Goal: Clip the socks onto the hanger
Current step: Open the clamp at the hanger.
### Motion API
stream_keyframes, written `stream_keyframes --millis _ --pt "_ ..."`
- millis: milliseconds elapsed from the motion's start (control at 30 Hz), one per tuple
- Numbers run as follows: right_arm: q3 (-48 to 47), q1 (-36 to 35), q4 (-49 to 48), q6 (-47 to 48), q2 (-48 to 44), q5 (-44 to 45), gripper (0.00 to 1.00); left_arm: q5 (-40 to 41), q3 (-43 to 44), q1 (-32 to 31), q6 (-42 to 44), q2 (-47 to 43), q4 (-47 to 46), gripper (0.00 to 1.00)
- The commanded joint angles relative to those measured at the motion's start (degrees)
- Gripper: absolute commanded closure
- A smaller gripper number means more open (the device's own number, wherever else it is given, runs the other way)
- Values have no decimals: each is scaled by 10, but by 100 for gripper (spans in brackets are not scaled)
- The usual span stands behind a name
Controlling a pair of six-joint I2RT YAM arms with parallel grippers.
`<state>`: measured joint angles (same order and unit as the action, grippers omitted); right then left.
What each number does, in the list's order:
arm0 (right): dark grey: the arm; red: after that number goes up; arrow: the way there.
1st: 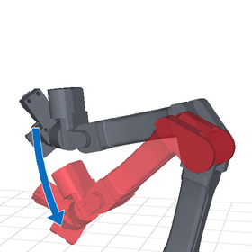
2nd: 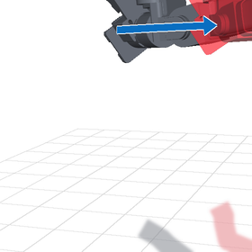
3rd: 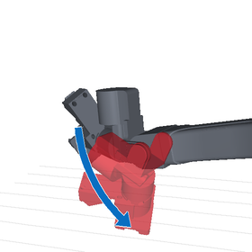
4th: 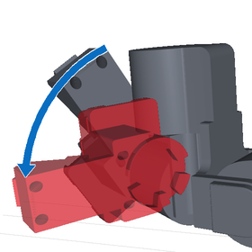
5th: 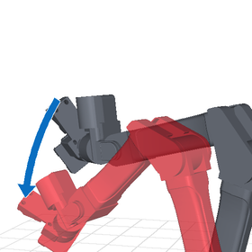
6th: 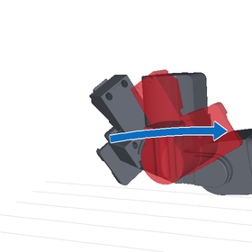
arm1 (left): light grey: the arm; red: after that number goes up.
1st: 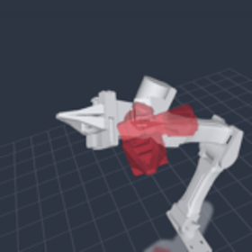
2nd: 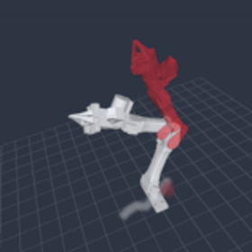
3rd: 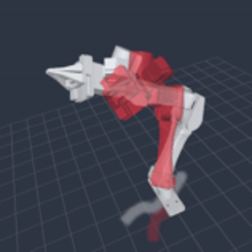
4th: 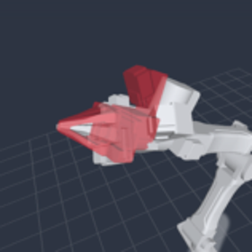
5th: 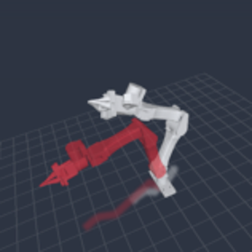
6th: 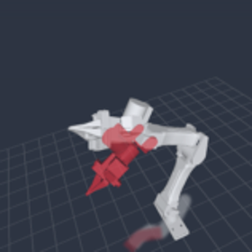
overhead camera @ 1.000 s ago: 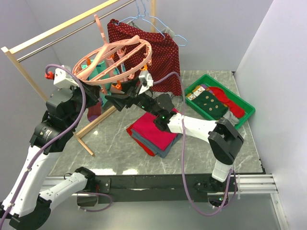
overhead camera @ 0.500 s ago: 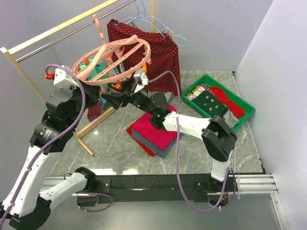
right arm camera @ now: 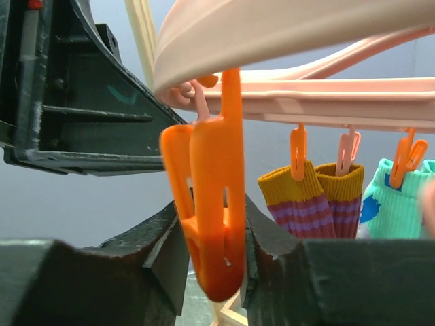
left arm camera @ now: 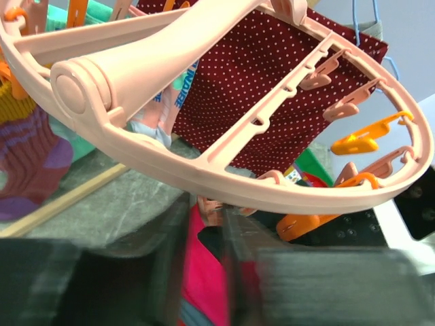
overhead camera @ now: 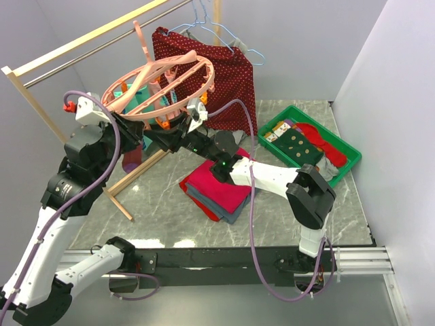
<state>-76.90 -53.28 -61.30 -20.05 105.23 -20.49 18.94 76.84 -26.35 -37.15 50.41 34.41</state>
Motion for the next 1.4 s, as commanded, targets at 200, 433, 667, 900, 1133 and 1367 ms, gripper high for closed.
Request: stream_keyframes --millis 200,433,667,900,1133,1367 --pt "-25 -2 -6 8 -5 -6 66 -48 24 -2 18 -16 -7 37" --pt "-25 -2 -2 12 -5 -5 69 -75 20 -2 23 -10 -25 32" --pt "-23 -3 -2 15 -6 -7 74 -51 24 -2 27 -23 -7 31" --pt "-26 -3 -2 13 -6 -11 77 -88 20 -1 40 -16 -15 23" --pt "-25 -3 0 16 -9 -11 78 -96 41 -2 37 18 -20 27" --pt "-26 -4 -1 13 -9 -13 78 -70 53 -2 49 39 -13 32"
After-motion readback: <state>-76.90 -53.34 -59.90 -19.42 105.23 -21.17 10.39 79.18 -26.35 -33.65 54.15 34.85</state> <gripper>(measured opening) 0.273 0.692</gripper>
